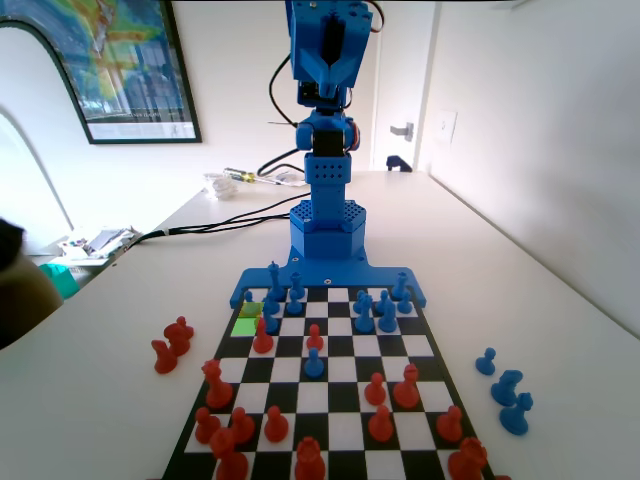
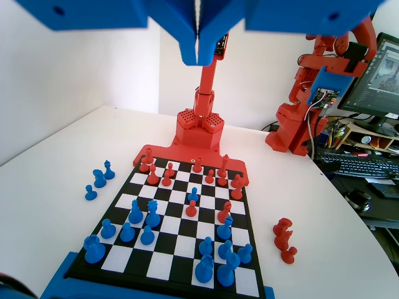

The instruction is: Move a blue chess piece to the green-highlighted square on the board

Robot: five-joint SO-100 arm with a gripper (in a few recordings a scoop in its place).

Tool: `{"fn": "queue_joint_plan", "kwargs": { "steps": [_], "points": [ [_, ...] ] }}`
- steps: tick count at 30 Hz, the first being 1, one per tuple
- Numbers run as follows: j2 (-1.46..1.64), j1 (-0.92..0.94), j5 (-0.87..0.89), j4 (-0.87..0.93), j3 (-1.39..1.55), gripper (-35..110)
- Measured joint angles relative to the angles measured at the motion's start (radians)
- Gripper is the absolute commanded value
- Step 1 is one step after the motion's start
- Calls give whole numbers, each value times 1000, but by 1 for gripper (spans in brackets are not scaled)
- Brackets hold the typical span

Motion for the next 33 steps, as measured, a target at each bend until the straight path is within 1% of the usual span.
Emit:
{"fn": "queue_joint_plan", "kwargs": {
  "steps": [23,27,31,33],
  "points": [
    [0,0,0,0,0,1],
    [0,-2,0,0,0,9],
    [0,-9,0,0,0,9],
    [0,-11,0,0,0,5]
  ]
}}
